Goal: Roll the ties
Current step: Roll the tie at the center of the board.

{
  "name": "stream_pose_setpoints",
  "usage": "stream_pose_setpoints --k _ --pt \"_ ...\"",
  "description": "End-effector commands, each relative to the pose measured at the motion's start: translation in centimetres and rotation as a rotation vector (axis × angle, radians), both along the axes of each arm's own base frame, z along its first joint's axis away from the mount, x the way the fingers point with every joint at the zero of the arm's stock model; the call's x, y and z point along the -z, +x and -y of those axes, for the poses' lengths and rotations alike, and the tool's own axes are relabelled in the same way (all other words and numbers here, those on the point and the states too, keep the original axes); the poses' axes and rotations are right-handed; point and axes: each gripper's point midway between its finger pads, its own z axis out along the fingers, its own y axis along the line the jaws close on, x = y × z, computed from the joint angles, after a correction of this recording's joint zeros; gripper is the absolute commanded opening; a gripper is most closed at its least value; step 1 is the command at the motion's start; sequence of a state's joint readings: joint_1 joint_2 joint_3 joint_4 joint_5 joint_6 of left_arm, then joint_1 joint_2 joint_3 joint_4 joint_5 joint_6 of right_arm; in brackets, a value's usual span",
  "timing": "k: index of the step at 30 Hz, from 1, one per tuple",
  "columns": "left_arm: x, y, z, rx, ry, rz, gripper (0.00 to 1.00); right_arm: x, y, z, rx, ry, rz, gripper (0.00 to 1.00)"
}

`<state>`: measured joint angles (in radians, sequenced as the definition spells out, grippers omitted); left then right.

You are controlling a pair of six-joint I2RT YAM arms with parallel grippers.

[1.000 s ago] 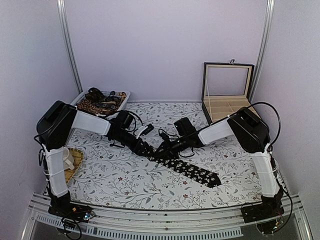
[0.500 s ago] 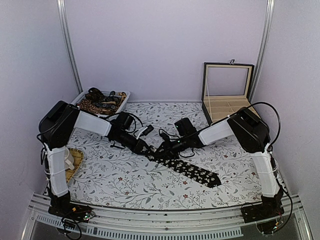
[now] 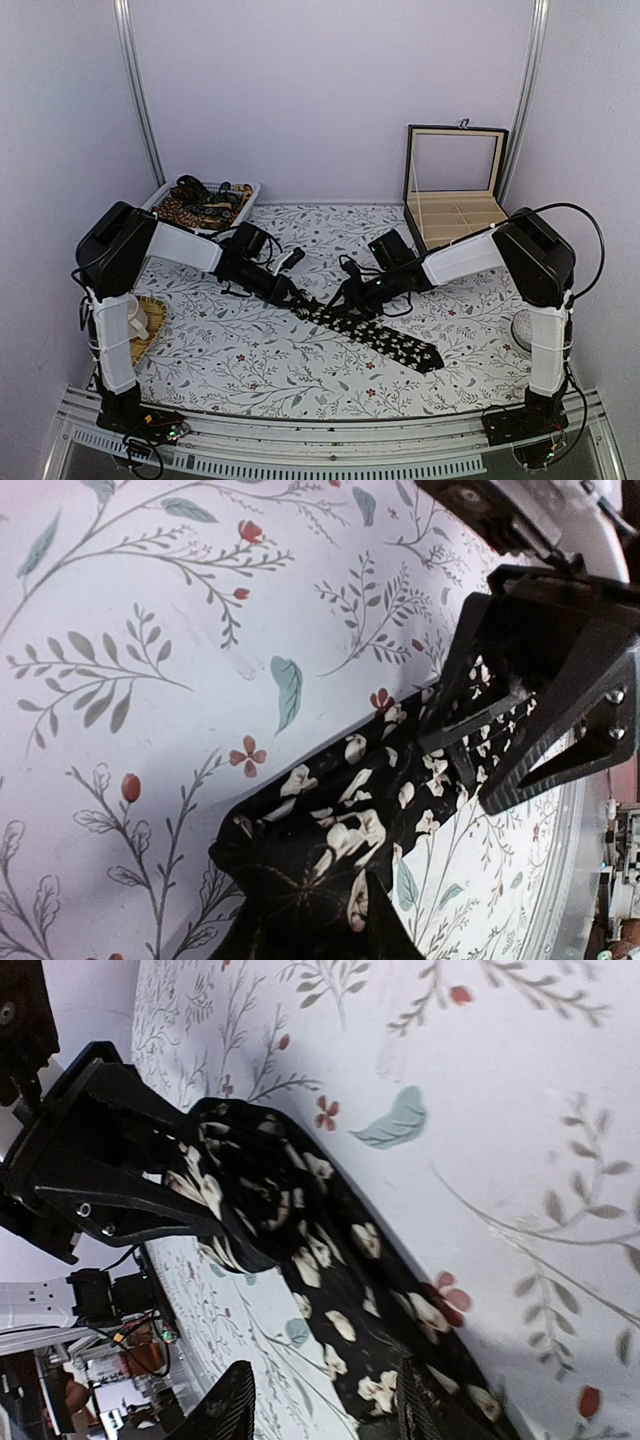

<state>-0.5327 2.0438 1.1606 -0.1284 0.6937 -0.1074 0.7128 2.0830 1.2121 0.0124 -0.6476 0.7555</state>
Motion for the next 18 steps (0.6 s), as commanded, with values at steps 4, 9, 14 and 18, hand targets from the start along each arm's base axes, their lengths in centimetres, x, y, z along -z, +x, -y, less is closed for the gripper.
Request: stream_pose_setpoints --k 4,9,14,18 --pt "1.5 1.1 -1.5 -0.167 0.03 -0.057 0.0 3.4 -0.7 6.2 0.041 -0.29 0.065 0.44" --pt "1.4 1.8 -1.6 -0.268 -0.01 -0.079 0.0 6.3 -2.1 6.7 0.0 -0.337 0.028 0.32" --pt "0.6 2.6 -2.0 -0.368 -0.027 -0.079 0.0 7.0 -3.5 6.6 -0.033 -0.396 0.056 0.31" --pt "1.1 3.1 -3.0 -0.421 0.099 -0.017 0.0 6.5 -3.8 6.5 -0.032 -0.416 0.086 0.32"
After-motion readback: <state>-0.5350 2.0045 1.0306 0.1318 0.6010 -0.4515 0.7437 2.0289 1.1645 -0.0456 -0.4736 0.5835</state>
